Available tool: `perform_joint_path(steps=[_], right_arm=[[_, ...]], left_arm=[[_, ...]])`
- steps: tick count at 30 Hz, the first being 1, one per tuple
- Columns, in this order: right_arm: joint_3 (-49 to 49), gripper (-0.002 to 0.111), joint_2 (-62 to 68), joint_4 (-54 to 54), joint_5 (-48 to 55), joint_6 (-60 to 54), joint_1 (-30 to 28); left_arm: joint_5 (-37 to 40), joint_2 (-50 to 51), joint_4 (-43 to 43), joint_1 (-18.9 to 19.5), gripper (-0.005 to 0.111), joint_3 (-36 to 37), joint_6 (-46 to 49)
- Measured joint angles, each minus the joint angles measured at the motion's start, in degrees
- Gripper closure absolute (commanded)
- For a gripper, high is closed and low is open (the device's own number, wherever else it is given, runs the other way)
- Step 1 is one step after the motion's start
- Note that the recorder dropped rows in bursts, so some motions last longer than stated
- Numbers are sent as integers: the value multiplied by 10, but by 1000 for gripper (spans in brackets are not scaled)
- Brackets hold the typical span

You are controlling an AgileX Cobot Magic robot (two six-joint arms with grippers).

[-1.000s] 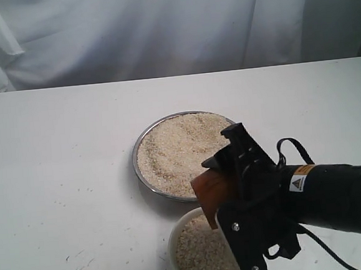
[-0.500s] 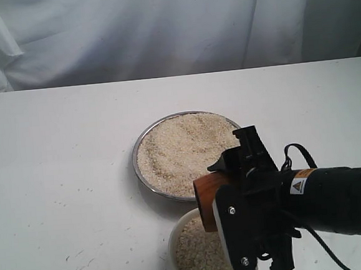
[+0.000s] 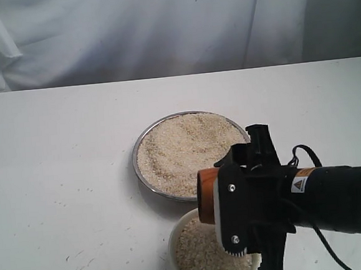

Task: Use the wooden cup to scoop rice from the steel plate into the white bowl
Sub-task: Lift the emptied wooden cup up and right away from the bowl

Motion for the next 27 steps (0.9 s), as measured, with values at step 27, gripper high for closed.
perform_joint_path(steps=[27], right_arm=[[0,108,1,-188,-335,629,-11]], left_arm=[[0,0,0,0,107,0,0]])
